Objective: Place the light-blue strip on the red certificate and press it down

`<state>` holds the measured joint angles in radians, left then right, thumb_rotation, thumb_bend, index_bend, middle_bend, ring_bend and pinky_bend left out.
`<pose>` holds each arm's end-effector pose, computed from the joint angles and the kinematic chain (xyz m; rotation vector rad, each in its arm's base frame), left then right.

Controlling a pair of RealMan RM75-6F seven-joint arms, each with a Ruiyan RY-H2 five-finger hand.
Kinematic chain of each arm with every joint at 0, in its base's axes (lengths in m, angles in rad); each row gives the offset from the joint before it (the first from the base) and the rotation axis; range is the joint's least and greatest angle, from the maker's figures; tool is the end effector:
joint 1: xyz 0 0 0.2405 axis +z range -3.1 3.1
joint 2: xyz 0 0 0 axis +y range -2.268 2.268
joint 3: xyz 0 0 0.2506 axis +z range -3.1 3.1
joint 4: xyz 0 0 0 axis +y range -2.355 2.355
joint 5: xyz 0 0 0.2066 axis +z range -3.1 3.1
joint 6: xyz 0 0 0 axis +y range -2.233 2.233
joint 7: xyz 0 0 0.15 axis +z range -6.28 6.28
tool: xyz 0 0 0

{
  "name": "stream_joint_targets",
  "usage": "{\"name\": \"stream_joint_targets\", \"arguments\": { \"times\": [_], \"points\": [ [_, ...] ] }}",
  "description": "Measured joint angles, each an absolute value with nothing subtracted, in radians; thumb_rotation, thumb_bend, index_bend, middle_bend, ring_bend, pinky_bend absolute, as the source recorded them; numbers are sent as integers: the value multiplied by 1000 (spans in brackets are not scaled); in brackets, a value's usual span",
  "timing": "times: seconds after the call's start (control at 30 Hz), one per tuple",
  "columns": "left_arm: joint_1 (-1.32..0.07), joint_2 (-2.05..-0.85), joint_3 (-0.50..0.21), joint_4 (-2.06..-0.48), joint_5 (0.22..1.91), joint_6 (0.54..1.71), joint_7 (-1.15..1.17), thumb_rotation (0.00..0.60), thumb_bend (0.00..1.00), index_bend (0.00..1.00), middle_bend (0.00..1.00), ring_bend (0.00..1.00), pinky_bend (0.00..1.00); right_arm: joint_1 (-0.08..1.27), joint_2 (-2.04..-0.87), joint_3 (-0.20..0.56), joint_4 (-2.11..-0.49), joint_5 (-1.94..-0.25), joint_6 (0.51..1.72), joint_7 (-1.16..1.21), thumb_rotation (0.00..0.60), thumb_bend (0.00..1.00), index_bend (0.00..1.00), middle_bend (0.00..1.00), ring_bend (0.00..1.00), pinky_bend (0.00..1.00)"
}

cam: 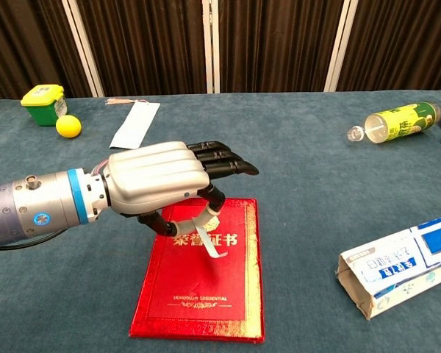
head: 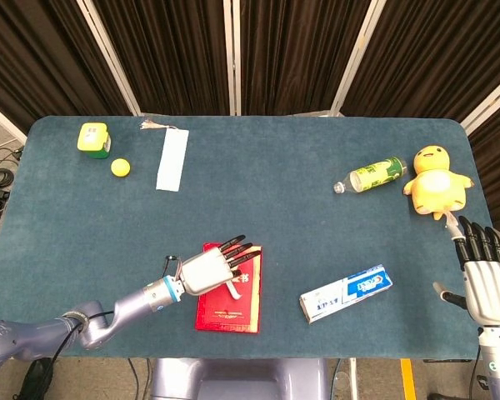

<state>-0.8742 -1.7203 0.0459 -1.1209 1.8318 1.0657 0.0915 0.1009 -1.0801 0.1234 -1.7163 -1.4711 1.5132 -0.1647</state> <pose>-0.1029 0.3014 -0.0790 -2.4268 -0.2083 -1.1140 -0.2794 -0.2035 0.1787 1.3500 -0.7607 0.8969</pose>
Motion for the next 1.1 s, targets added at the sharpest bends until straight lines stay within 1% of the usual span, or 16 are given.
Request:
{"name": "stream_joint_targets", "arguments": {
  "times": [0.03, 0.07, 0.1, 0.13, 0.17, 0.23, 0.37, 0.57, 0.83, 0.87, 0.93, 1.0, 1.1],
  "points": [
    [-875, -1725, 49, -1113, 1834, 1070, 90, 600, 348, 528, 0, 0, 0, 101, -1080, 123, -1716, -1471, 1513, -165, 600, 0, 0, 0, 0, 0],
    [-875, -1728, 51, -1108, 1836, 1074, 88, 600, 227, 443, 0, 0, 0, 101, -1080, 123, -1716, -1471, 1514, -165, 600, 0, 0, 0, 0, 0],
    [-876, -1730, 54, -1102, 1838, 1078, 87, 600, 146, 364, 0, 0, 0, 101, -1080, 124, -1716, -1471, 1515, -165, 600, 0, 0, 0, 0, 0],
    [-876, -1731, 56, -1099, 1838, 1080, 87, 600, 44, 223, 0, 0, 0, 100, -1080, 124, -1716, -1470, 1515, -165, 600, 0, 0, 0, 0, 0],
    [-876, -1729, 57, -1098, 1836, 1078, 87, 600, 0, 102, 0, 0, 0, 100, -1080, 124, -1716, -1470, 1516, -164, 600, 0, 0, 0, 0, 0],
    [-877, -1717, 56, -1113, 1821, 1055, 94, 600, 0, 2, 0, 0, 0, 100, -1080, 123, -1716, -1471, 1515, -164, 600, 0, 0, 0, 0, 0],
    [-875, -1677, 42, -1174, 1785, 1027, 126, 600, 0, 0, 0, 0, 0, 101, -1078, 122, -1717, -1473, 1513, -158, 600, 0, 0, 0, 0, 0],
    [-849, -1623, 4, -1232, 1739, 1081, 147, 600, 0, 0, 0, 0, 0, 101, -1078, 119, -1716, -1477, 1513, -156, 600, 0, 0, 0, 0, 0],
    [-780, -1491, -45, -1374, 1613, 1120, 166, 600, 0, 0, 0, 0, 0, 105, -1079, 111, -1715, -1481, 1500, -162, 600, 0, 11, 0, 0, 0],
    [-768, -1472, -49, -1396, 1592, 1124, 173, 600, 0, 0, 0, 0, 0, 108, -1080, 111, -1715, -1482, 1495, -161, 600, 12, 19, 0, 0, 0],
    [-736, -1423, -58, -1456, 1536, 1135, 195, 600, 0, 0, 0, 0, 0, 118, -1083, 112, -1712, -1485, 1480, -155, 600, 90, 31, 0, 0, 0],
    [-696, -1370, -67, -1516, 1476, 1152, 217, 600, 0, 0, 0, 0, 0, 133, -1086, 111, -1705, -1493, 1460, -152, 600, 231, 45, 0, 0, 0],
    [-626, -1297, -76, -1582, 1415, 1206, 241, 600, 0, 0, 0, 0, 0, 168, -1089, 109, -1693, -1514, 1411, -160, 600, 403, 64, 0, 0, 0]
  ]
}}
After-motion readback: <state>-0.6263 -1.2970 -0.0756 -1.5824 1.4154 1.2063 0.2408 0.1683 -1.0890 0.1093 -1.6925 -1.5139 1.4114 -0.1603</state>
